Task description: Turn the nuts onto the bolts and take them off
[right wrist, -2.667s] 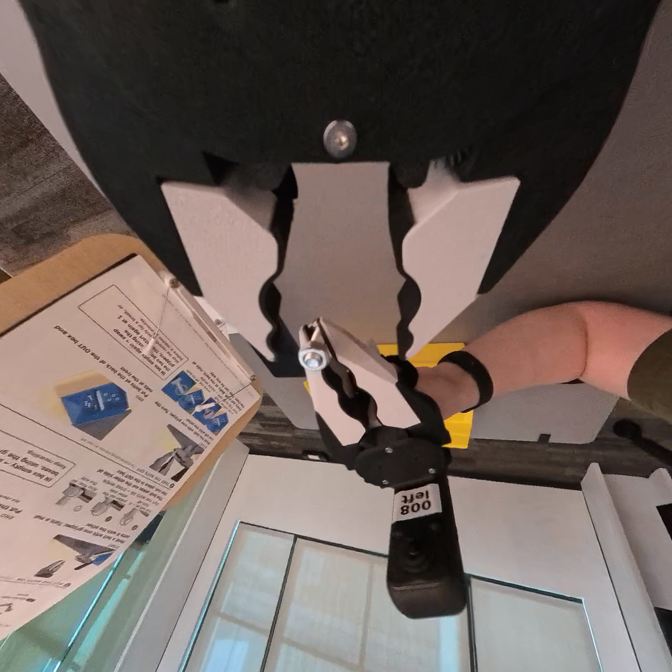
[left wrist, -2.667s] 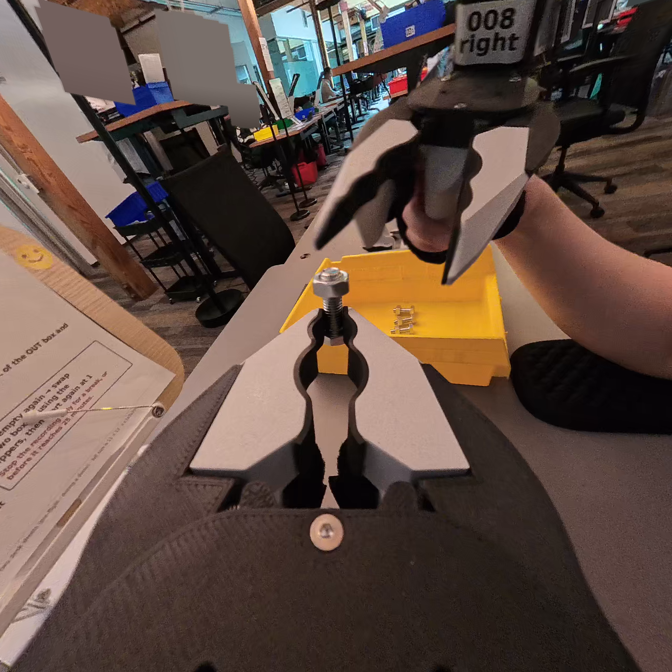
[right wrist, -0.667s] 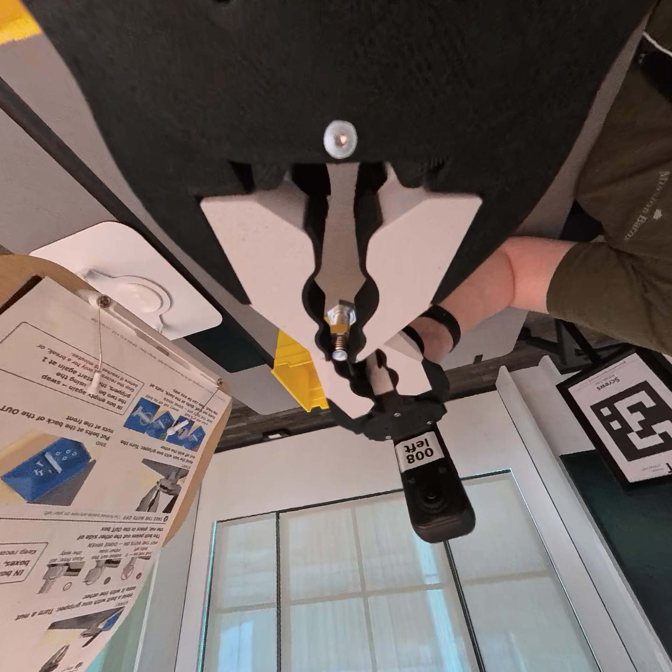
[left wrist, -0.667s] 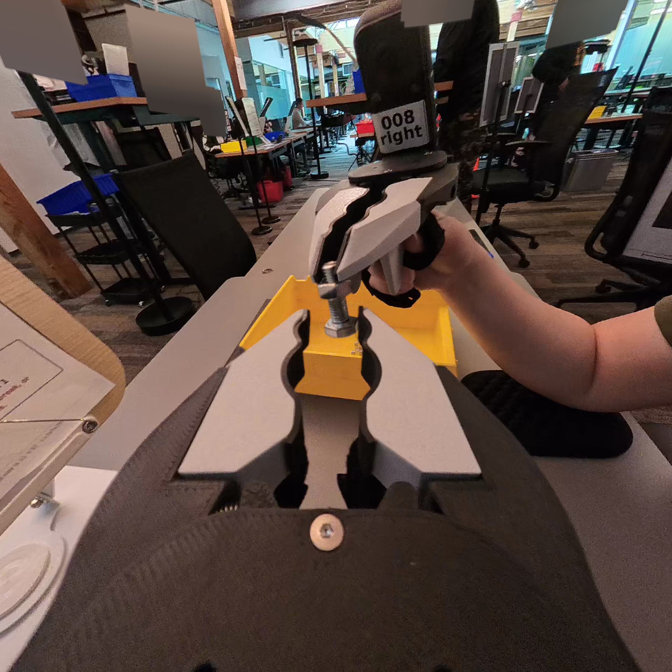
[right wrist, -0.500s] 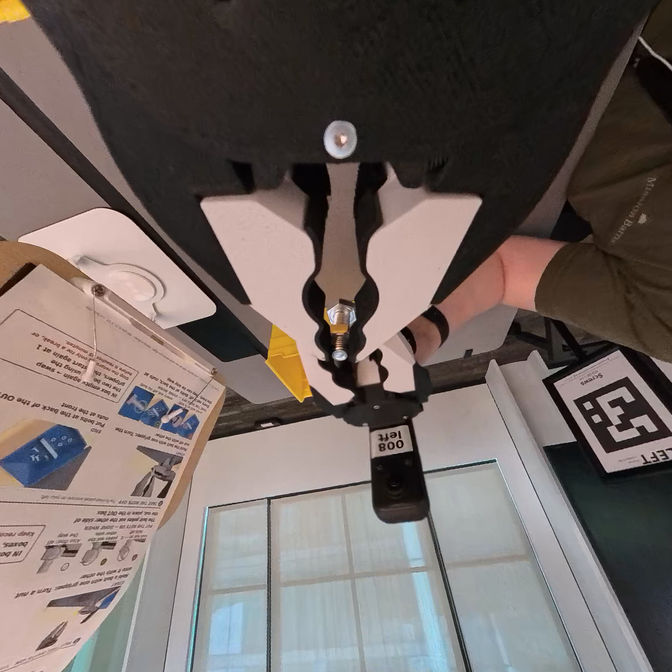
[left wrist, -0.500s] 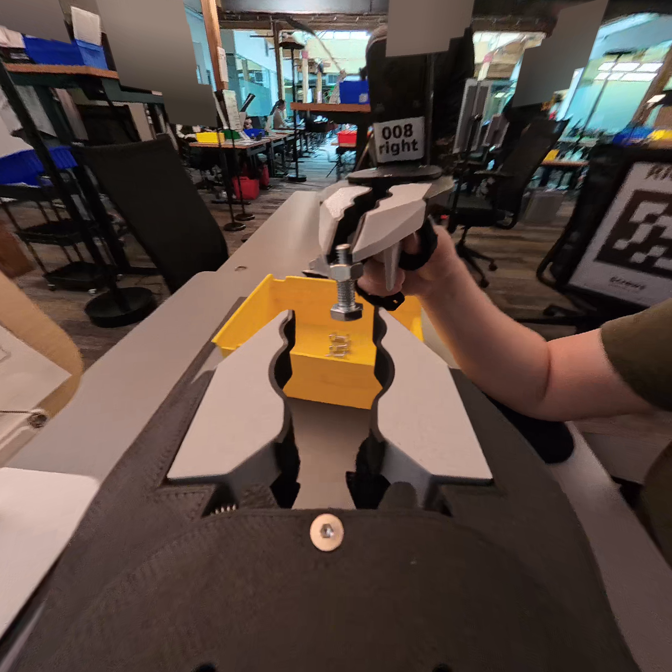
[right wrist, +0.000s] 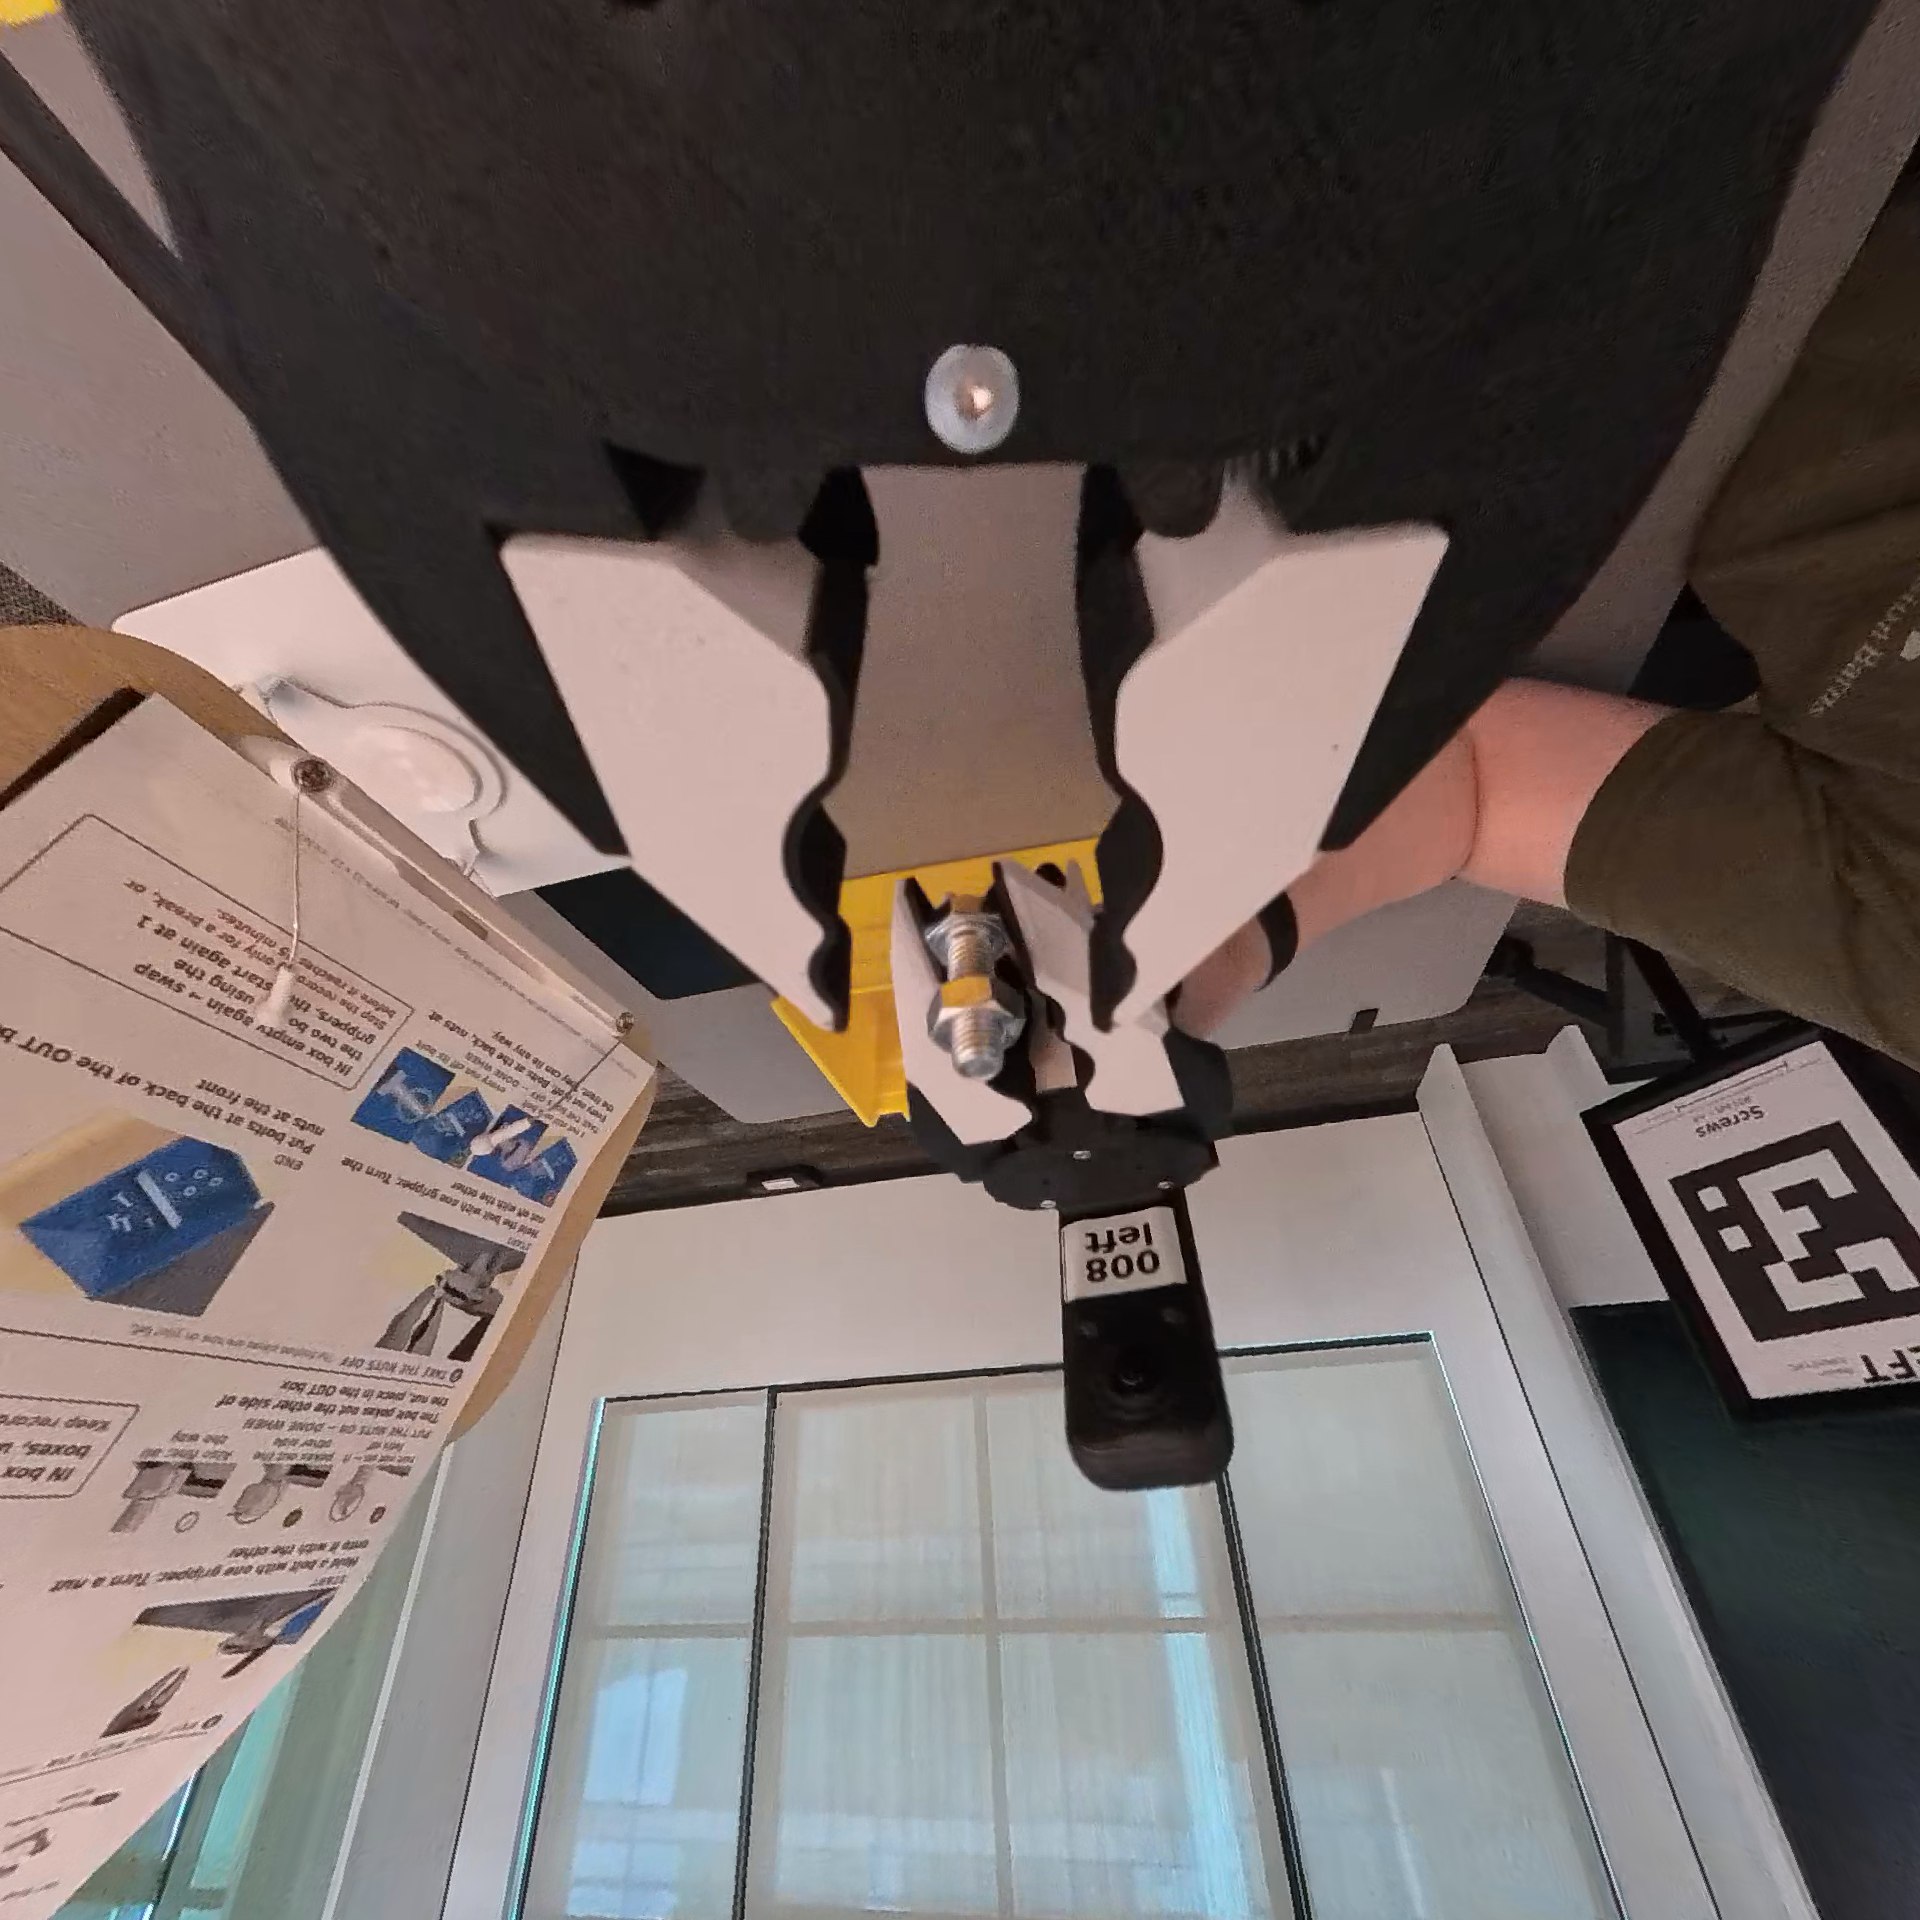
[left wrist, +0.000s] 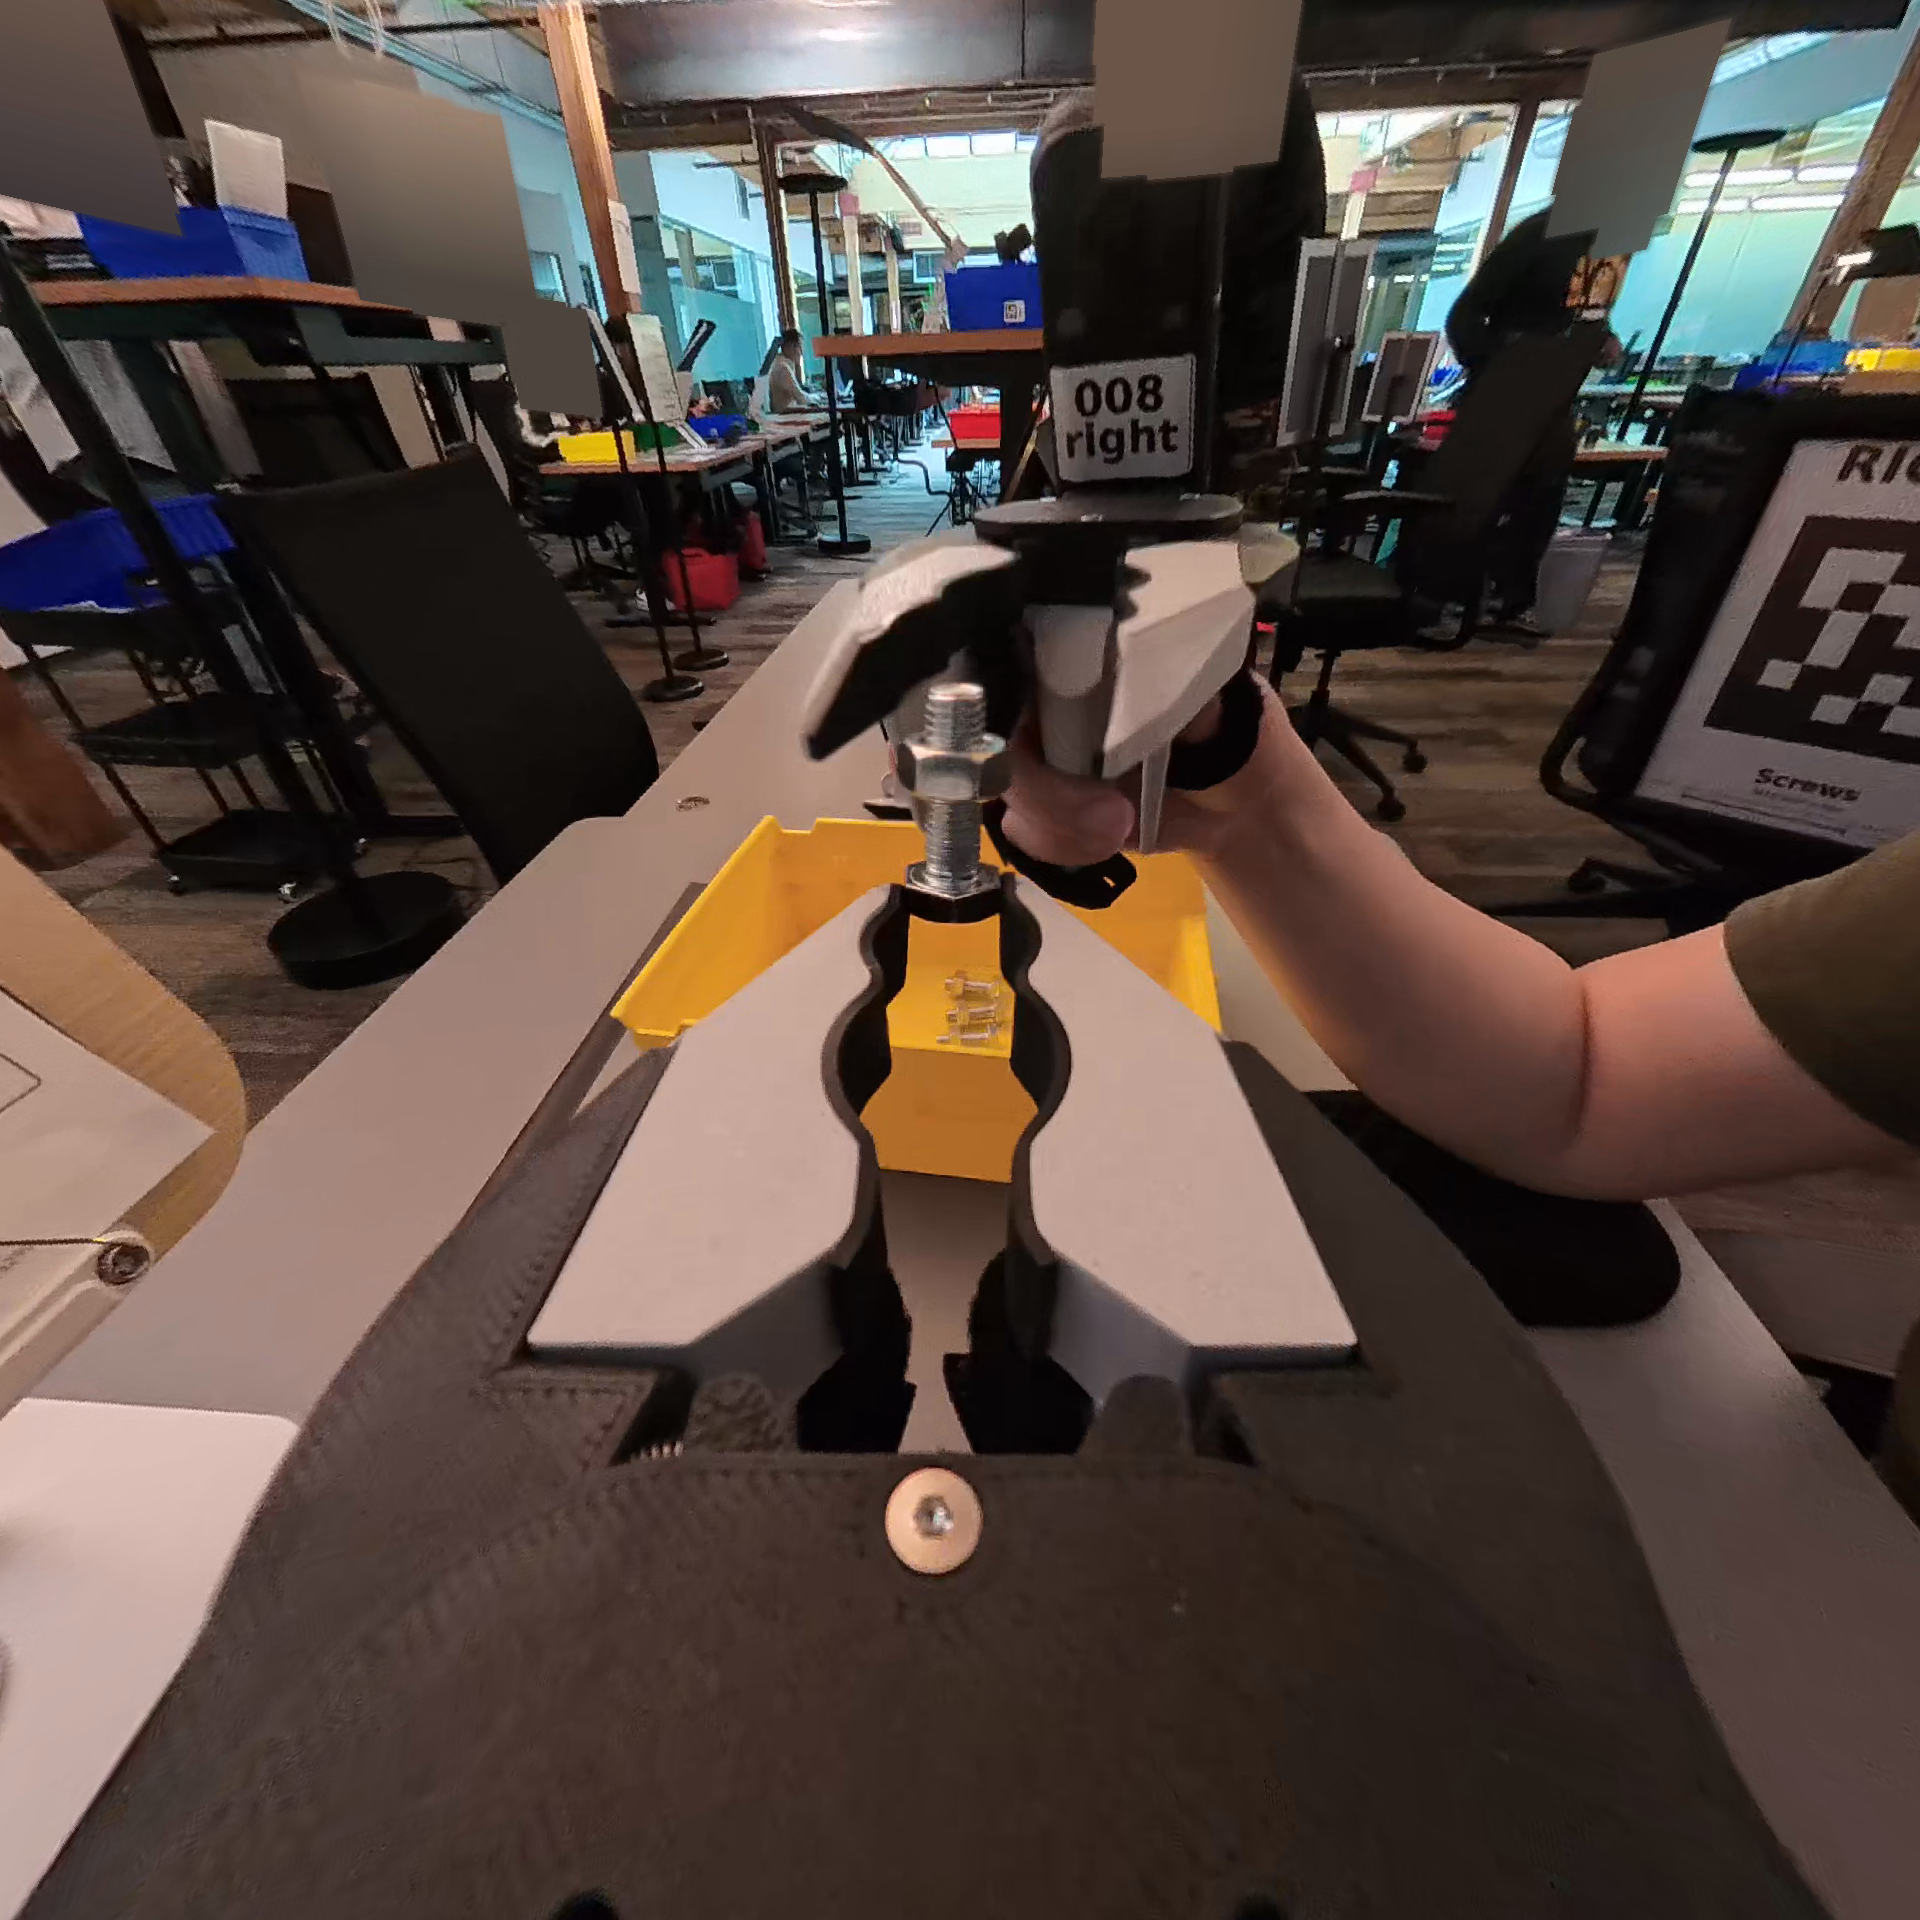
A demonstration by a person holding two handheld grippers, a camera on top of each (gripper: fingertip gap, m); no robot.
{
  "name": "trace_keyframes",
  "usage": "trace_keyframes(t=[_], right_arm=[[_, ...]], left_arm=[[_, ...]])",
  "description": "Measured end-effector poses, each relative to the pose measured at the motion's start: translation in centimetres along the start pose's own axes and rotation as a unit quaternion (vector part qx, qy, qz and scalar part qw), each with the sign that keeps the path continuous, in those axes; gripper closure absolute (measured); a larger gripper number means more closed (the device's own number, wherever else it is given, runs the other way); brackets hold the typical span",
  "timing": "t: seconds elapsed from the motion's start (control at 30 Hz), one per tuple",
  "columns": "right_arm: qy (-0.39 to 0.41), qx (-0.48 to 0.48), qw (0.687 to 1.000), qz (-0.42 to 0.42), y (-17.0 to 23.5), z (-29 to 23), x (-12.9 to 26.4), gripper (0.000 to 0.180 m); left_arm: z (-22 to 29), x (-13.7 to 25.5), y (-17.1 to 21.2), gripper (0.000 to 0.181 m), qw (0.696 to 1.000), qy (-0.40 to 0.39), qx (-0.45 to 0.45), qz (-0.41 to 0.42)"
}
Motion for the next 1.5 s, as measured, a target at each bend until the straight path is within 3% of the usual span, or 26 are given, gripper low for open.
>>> trace_keyframes(t=[0.07,0.2,0.3,0.37,0.53,0.63,0.87,0.93,1.03,1.1,1.17,1.23,1.33,1.43,1.5], right_arm=[[-0.006,-0.001,1.0,-0.009,0.2,-0.1,-0.1,0.139],[-0.053,0.033,0.998,-0.025,0.3,-1.3,-0.1,0.172],[0.021,0.041,0.999,-0.001,-0.3,-0.3,0.2,0.155],[0.026,0.027,0.999,-0.012,0.1,0.2,0.0,0.141],[-0.002,0.041,0.999,-0.007,0.5,-0.2,-0.7,0.139],[0.025,0.042,0.998,-0.026,0.7,0.1,-0.4,0.156],[0.005,0.012,1.0,-0.017,1.1,0.4,-0.9,0.158],[0.004,0.022,1.0,-0.011,1.0,0.3,-0.9,0.172],[-0.007,0.008,1.0,-0.008,0.8,0.3,-0.7,0.172],[0.012,-0.001,1.0,-0.01,0.8,0.5,-0.2,0.172],[0.051,-0.018,0.998,-0.031,1.1,1.5,1.3,0.172],[0.122,-0.047,0.988,-0.084,2.1,3.0,3.2,0.172],[0.246,-0.074,0.947,-0.193,4.6,5.6,6.6,0.172],[0.36,-0.089,0.874,-0.315,7.3,7.5,10.0,0.172],[0.401,-0.104,0.835,-0.362,8.4,8.2,11.4,0.172]], left_arm=[[-0.3,0.2,-0.1,0.165,1.0,-0.01,0.005,0.005],[-1.6,0.6,0.0,0.165,0.998,-0.054,0.018,0.003],[-1.4,0.7,0.0,0.165,0.999,-0.04,0.022,0.007],[-1.1,0.5,-0.1,0.165,0.999,-0.031,0.021,0.01],[-0.9,0.0,0.1,0.165,0.999,-0.04,0.009,-0.003],[-1.1,0.1,0.1,0.165,0.999,-0.049,0.012,-0.005],[-0.7,0.2,-0.1,0.165,0.999,-0.026,0.021,0.005],[-0.6,0.1,0.0,0.165,1.0,-0.021,0.02,0.001],[-0.5,0.1,-0.2,0.165,0.999,-0.001,0.034,0.007],[-0.7,0.0,-0.1,0.161,0.999,-0.017,0.033,0.002],[-1.8,0.0,0.4,0.148,0.996,-0.083,0.011,-0.018],[-4.0,0.4,1.5,0.146,0.973,-0.214,-0.047,-0.068],[-7.0,2.0,2.5,0.15,0.873,-0.433,-0.178,-0.141],[-7.9,2.8,2.8,0.149,0.791,-0.528,-0.255,-0.177],[-8.1,2.7,3.0,0.147,0.78,-0.54,-0.255,-0.185]])
Point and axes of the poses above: each gripper's, where its closed fingertips meet, x back along the fingers, y out of its underside, z = x × y across the jaws, the point moved 7 cm from there along x, back along the fingers, and after that the axes turned 8 degrees about -y, right-handed, at the moved point
